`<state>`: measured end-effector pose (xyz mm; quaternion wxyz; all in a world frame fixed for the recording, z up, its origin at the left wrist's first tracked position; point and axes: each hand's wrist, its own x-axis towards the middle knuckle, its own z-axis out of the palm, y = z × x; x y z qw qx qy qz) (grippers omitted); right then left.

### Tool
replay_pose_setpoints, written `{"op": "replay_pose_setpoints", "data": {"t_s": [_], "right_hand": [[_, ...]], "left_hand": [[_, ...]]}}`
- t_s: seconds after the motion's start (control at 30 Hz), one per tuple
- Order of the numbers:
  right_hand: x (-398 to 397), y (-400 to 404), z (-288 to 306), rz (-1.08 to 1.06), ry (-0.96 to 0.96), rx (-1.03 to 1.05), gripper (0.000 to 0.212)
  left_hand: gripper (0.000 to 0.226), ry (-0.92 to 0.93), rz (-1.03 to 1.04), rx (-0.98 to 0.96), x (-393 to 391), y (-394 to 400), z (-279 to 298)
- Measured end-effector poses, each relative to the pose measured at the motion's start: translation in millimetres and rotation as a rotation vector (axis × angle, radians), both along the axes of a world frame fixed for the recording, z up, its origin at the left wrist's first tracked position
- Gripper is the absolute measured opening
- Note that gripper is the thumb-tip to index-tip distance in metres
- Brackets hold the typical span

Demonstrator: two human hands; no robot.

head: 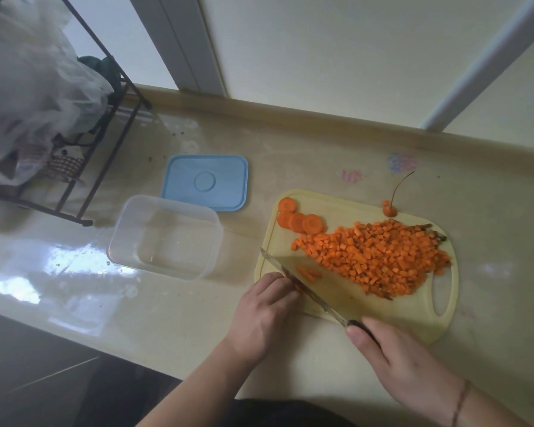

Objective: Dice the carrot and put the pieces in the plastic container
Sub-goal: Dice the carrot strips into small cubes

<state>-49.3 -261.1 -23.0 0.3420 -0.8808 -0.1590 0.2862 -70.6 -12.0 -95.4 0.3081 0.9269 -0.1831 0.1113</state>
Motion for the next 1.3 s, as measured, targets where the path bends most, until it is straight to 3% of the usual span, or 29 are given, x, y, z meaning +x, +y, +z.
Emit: {"op": "replay_pose_setpoints", "data": {"t_s": [0.3,0.57,0.9,1.03,1.3], "right_hand": [[5.3,12.5,-7.0,0.031,0.003,-0.088,0.065],[13.0,15.1,-5.4,-0.043,0.028,-0.013,0.063],[-3.3,4.7,1.0,-0.017,0.014,-0.029,0.061],[-6.7,-2.7,-1.0,0.000,0.037,-0.075,0.064],[13.2,35.5,-5.8,0.013,0.022,-0.055,0.064]], "left_hand": [[0.028,-0.001,0.002,-0.009,-0.8,1.6,-6.9],[0.023,-0.012,0.019,0.052,-3.5,2.8,-7.7],[0.026,0.028,0.022,-0.024,-4.1,2.3,-3.0],[0.018,0.020,0.029,-0.043,-5.5,3.3,-8.5],[0.017,0.020,0.045,-0.060,-6.2,1.3,-9.4]]}}
